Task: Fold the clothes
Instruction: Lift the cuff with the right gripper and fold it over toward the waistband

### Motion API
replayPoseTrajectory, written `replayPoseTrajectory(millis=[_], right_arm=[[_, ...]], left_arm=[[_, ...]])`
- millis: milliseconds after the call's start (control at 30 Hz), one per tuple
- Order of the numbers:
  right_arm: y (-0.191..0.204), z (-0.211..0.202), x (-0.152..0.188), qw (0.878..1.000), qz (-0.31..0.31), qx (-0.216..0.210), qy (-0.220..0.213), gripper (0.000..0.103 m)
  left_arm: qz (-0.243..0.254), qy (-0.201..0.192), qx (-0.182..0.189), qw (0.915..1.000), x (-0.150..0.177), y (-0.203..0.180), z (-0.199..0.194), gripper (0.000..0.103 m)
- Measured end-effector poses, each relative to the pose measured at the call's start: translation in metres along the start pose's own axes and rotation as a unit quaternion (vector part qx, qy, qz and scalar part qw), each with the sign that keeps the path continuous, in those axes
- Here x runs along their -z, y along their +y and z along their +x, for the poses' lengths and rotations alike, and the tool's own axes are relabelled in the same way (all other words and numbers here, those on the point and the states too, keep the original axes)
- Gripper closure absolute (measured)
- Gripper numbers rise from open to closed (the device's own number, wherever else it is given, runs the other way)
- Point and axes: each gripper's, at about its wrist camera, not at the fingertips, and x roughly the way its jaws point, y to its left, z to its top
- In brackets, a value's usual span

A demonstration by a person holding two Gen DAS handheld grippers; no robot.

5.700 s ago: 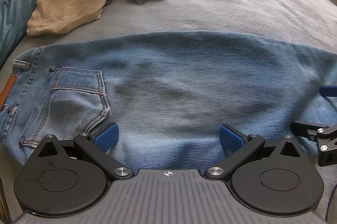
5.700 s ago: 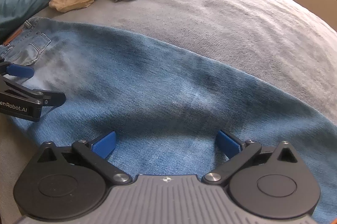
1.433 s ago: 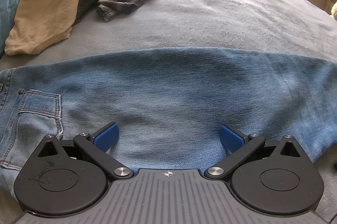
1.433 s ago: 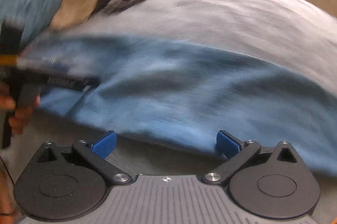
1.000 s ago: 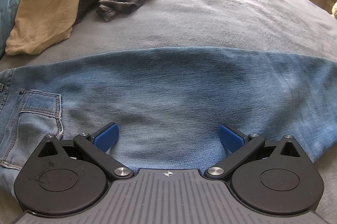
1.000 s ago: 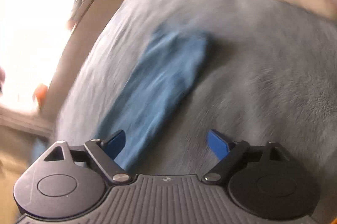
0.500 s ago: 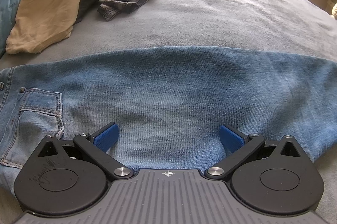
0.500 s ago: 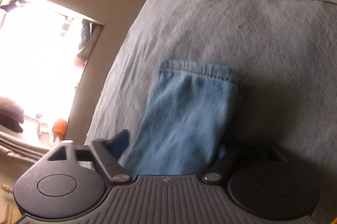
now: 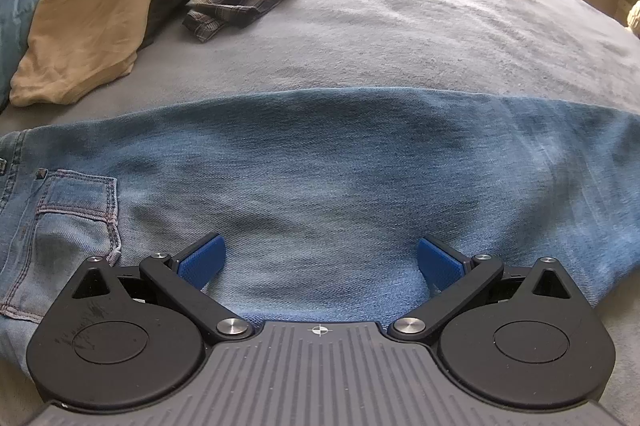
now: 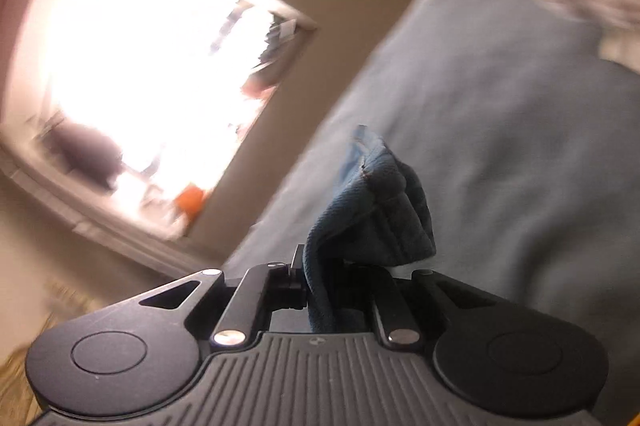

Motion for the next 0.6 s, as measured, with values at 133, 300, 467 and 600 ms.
replayPoseTrajectory(millis=[133,300,467,600], right_arm=[[0.064,0.023,0.016,0.995,-0.039,-0.071,0.051,0.094],[0.142,0.054,0.048,0.976,-0.079,-0.154,0.131,0.094],[0.218,0.086,0.077,0.945,-0.106,-0.227,0.211,0.095],[0.270,0.096,0.098,0.918,-0.126,-0.271,0.260,0.094]], left_arm=[[0.001,-0.004,0.000,1.0000,0.001,0.000,-0.001,0.000],[0.004,-0.007,0.000,1.0000,0.002,-0.001,-0.002,0.000],[0.007,-0.015,0.001,0.9999,0.005,-0.002,-0.003,0.000],[0.013,-0.026,0.002,0.9996,0.008,-0.003,-0.004,0.000]])
